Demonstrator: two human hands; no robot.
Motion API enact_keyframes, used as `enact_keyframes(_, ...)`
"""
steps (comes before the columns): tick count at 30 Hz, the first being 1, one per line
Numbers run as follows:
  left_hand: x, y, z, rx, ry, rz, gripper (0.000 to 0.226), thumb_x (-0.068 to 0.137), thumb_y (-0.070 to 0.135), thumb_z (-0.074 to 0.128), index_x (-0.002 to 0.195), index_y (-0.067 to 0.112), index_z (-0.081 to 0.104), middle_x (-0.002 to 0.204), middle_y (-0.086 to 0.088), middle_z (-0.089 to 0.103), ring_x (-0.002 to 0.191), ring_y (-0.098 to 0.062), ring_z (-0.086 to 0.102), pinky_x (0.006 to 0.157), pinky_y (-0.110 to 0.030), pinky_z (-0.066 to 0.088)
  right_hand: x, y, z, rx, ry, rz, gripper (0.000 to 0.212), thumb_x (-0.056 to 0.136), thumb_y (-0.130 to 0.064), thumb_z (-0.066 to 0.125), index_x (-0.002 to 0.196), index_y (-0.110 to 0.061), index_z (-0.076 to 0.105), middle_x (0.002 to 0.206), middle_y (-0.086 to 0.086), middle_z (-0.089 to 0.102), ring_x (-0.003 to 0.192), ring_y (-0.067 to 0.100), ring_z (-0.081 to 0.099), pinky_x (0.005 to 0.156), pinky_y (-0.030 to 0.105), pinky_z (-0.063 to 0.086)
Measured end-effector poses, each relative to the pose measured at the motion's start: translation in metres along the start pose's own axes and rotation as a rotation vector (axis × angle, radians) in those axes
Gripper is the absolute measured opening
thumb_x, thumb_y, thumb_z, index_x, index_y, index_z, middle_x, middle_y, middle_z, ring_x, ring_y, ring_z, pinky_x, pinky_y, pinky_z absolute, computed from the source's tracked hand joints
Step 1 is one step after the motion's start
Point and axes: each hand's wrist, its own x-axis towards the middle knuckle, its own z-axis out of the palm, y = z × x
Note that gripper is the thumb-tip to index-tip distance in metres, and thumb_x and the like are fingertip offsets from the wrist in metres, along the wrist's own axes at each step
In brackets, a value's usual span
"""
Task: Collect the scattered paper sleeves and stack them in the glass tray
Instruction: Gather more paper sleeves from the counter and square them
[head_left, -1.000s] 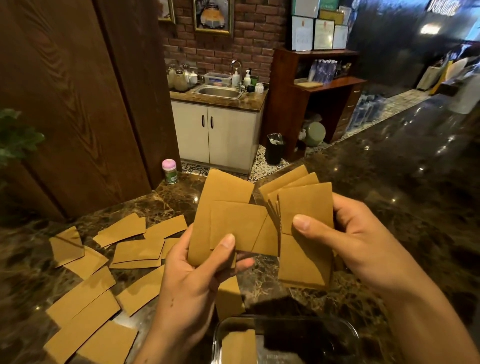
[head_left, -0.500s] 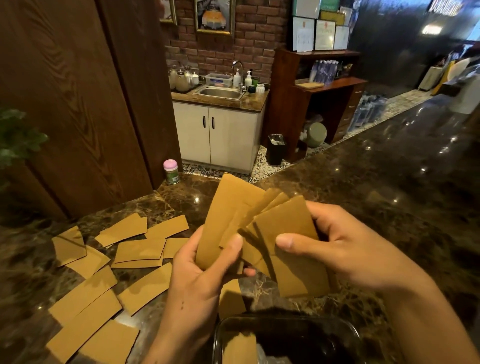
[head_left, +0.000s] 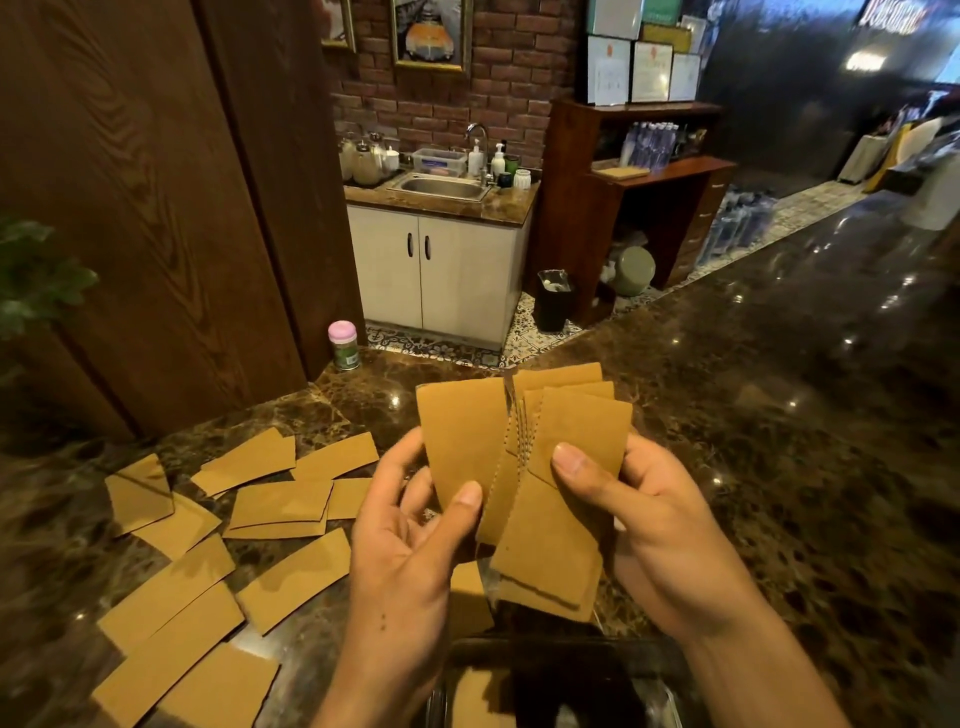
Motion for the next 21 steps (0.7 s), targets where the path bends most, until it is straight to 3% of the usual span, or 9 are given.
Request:
enact_keyframes(3, 0.002, 0.005, 0.000, -0.076, -0.039, -0.082, 0.054, 0.091, 0.009, 0.057, 0.137, 0.035, 0.051, 0.121, -0.001, 0.073, 0.110, -0.023, 0.070, 0.084, -0.036, 0.060, -0.002, 0.002, -0.001, 0.095, -0.017, 0.045, 0.036, 0.084, -0.023, 0.072, 0.119, -0.011, 0.070, 0.111, 0.011, 0.079, 0.096, 0.021, 0.077, 0.073, 0.028, 0.062)
enact_keyframes(5, 0.003, 0.008, 0.008, -0.104, -0.095, -0.154, 0.045, 0.090, 0.026, 0.059, 0.134, 0.031, 0.057, 0.118, 0.003, 0.075, 0.109, -0.016, 0.071, 0.084, -0.030, 0.060, -0.004, 0.004, 0.003, 0.145, -0.041, 0.074, 0.039, 0.083, -0.022, 0.071, 0.120, -0.008, 0.070, 0.113, 0.014, 0.079, 0.098, 0.023, 0.077, 0.074, 0.029, 0.063)
enact_keyframes(8, 0.002, 0.003, 0.011, -0.057, -0.139, -0.199, 0.028, 0.094, 0.033, 0.054, 0.111, 0.017, 0.070, 0.091, 0.009, 0.081, 0.085, 0.000, 0.074, 0.068, -0.013, 0.057, -0.005, 0.011, 0.010, 0.151, -0.056, 0.059, 0.040, 0.089, -0.019, 0.068, 0.127, -0.007, 0.067, 0.118, 0.015, 0.077, 0.104, 0.024, 0.076, 0.080, 0.031, 0.062)
enact_keyframes(10, -0.002, 0.002, 0.012, -0.129, -0.170, -0.308, 0.038, 0.091, 0.037, 0.049, 0.100, 0.015, 0.079, 0.098, -0.002, 0.080, 0.091, -0.011, 0.076, 0.077, -0.028, 0.058, -0.007, 0.016, 0.015, 0.136, -0.050, 0.038, 0.035, 0.094, -0.018, 0.066, 0.128, -0.010, 0.065, 0.118, 0.012, 0.077, 0.105, 0.022, 0.076, 0.080, 0.029, 0.062)
enact_keyframes(13, -0.005, 0.003, 0.011, -0.191, -0.156, -0.381, 0.043, 0.086, 0.047, 0.048, 0.106, 0.023, 0.078, 0.116, -0.011, 0.075, 0.109, -0.024, 0.071, 0.095, -0.042, 0.053, -0.009, 0.027, 0.020, 0.018, -0.006, -0.005, 0.037, 0.095, -0.030, 0.068, 0.130, -0.021, 0.062, 0.122, 0.004, 0.076, 0.113, 0.018, 0.072, 0.087, 0.030, 0.061)
enact_keyframes(15, -0.006, 0.005, 0.012, -0.196, -0.172, -0.386, 0.049, 0.083, 0.050, 0.050, 0.109, 0.019, 0.077, 0.119, -0.013, 0.074, 0.112, -0.025, 0.070, 0.098, -0.042, 0.055, -0.008, 0.034, 0.021, -0.195, 0.006, -0.076, 0.058, 0.092, -0.052, 0.067, 0.142, -0.028, 0.050, 0.140, 0.003, 0.062, 0.128, 0.014, 0.062, 0.105, 0.036, 0.054)
enact_keyframes(17, -0.007, 0.004, 0.011, -0.197, -0.188, -0.383, 0.052, 0.077, 0.047, 0.055, 0.109, 0.012, 0.077, 0.115, -0.015, 0.075, 0.108, -0.027, 0.071, 0.094, -0.042, 0.054, -0.007, 0.037, 0.020, -0.481, 0.013, -0.131, 0.080, 0.080, -0.080, 0.057, 0.149, -0.047, 0.033, 0.162, -0.010, 0.028, 0.145, 0.004, 0.039, 0.120, 0.038, 0.038)
enact_keyframes(19, -0.009, 0.006, 0.009, -0.146, -0.177, -0.366, 0.047, 0.073, 0.041, 0.059, 0.108, 0.012, 0.074, 0.107, -0.016, 0.077, 0.099, -0.028, 0.075, 0.084, -0.040, 0.060, -0.006, 0.034, 0.020, -0.626, 0.013, -0.178, 0.085, 0.074, -0.088, 0.051, 0.149, -0.064, 0.018, 0.163, -0.030, 0.002, 0.147, -0.005, 0.029, 0.118, 0.034, 0.039)
enact_keyframes(21, -0.008, 0.004, 0.005, -0.051, -0.202, -0.360, 0.050, 0.074, 0.041, 0.059, 0.115, 0.015, 0.068, 0.103, -0.015, 0.078, 0.093, -0.027, 0.076, 0.074, -0.036, 0.063, -0.008, 0.029, 0.021, -0.599, 0.022, -0.230, 0.093, 0.074, -0.079, 0.062, 0.150, -0.063, 0.012, 0.161, -0.036, -0.002, 0.140, -0.013, 0.034, 0.100, 0.015, 0.050)
